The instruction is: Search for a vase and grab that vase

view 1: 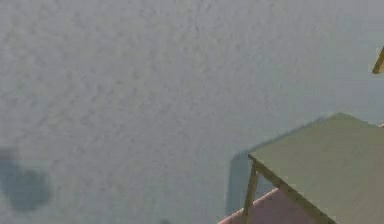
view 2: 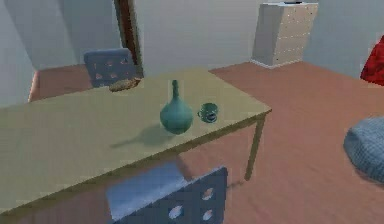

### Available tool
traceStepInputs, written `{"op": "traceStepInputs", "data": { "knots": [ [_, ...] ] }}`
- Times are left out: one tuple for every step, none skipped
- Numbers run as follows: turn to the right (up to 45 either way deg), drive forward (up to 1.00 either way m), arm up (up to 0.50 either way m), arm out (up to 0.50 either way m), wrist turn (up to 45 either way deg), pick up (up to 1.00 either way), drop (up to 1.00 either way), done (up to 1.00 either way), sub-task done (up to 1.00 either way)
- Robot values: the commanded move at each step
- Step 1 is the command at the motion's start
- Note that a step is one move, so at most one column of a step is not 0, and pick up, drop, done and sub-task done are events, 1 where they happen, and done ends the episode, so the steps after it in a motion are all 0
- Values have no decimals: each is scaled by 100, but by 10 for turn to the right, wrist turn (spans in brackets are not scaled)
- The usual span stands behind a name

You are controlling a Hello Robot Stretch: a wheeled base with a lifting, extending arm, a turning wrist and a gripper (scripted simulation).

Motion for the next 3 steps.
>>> {"op": "traceStepInputs", "data": {
  "knots": [
    [450, 0, 0, 0, 0, 0, 0, 0, 0],
    [450, 0, 0, 0, 0, 0, 0, 0, 0],
    [330, 0, 0, 0, 0, 0, 0, 0, 0]
  ]
}}
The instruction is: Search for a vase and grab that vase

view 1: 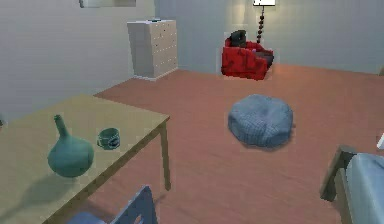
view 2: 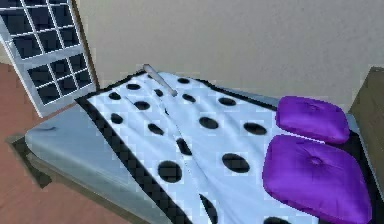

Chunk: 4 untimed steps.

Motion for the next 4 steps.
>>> {"op": "traceStepInputs", "data": {
  "knots": [
    [0, 25, 0, 0, 0, 0, 0, 0, 0],
    [-450, 0, 0, 0, 0, 0, 0, 0, 0],
    [-450, 0, 0, 0, 0, 0, 0, 0, 0],
    [-390, 0, 0, 0, 0, 0, 0, 0, 0]
  ]
}}
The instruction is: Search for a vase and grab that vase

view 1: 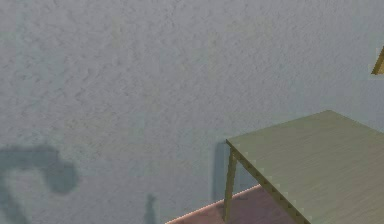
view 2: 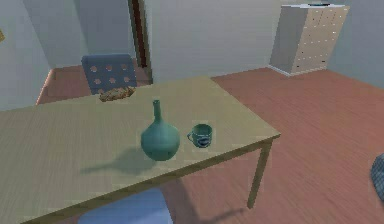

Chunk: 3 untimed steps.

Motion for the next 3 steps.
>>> {"op": "traceStepInputs", "data": {
  "knots": [
    [0, 0, 50, 0, 0, 0, 0, 0, 0],
    [0, 0, 38, 0, 0, 0, 0, 0, 0],
    [0, 0, 0, 36, 0, 0, 0, 0, 0]
  ]
}}
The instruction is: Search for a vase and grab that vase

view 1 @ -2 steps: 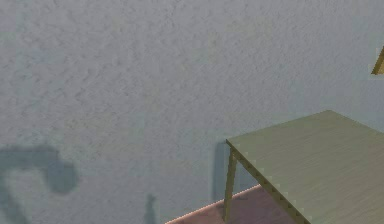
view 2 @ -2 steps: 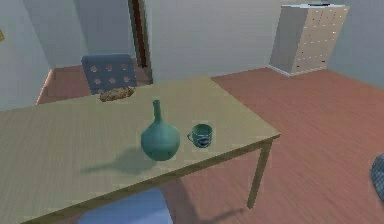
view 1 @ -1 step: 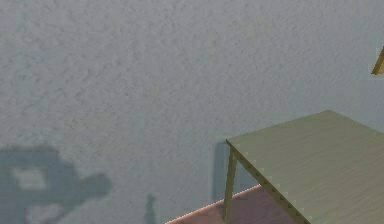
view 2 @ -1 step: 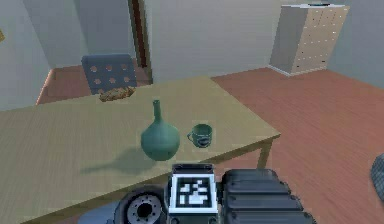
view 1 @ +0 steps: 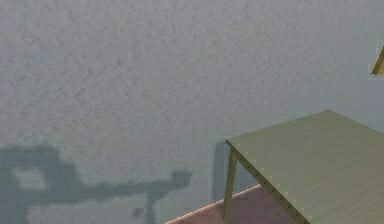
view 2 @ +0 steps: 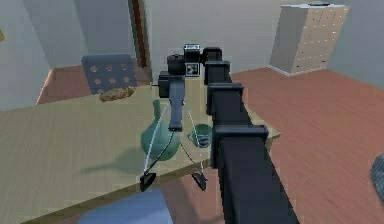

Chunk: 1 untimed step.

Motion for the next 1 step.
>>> {"op": "traceStepInputs", "data": {
  "knots": [
    [0, 0, 0, 0, 450, 0, 0, 0, 0]
  ]
}}
